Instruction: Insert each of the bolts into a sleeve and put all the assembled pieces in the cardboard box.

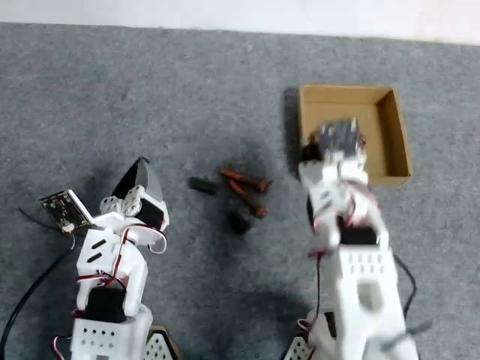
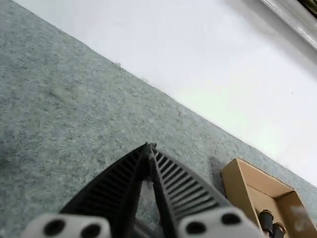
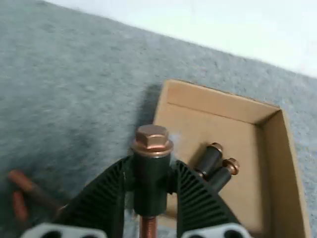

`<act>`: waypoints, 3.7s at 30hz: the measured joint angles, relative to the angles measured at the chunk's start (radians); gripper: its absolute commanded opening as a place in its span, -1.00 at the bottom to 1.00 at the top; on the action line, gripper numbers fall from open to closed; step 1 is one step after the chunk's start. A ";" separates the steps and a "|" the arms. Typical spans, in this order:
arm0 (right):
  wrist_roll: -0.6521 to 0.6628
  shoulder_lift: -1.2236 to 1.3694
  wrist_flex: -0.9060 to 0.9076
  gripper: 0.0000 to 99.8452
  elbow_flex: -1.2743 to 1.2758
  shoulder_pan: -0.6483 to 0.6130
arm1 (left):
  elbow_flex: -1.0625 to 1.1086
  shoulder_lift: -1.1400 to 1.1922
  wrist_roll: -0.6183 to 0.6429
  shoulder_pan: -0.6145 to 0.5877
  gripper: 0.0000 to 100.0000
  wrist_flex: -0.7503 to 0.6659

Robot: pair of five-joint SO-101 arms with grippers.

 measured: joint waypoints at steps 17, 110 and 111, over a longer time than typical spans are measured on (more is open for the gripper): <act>-0.247 0.959 0.000 -0.99 -0.583 0.101 | 0.000 0.000 0.000 0.000 -0.99 -0.003; -0.100 0.356 0.359 -0.50 -0.075 -0.635 | 0.006 0.000 -0.051 -0.063 -0.99 -0.060; -0.100 0.362 0.359 -0.50 -0.075 -0.635 | 0.006 0.000 -0.051 -0.063 -0.99 -0.063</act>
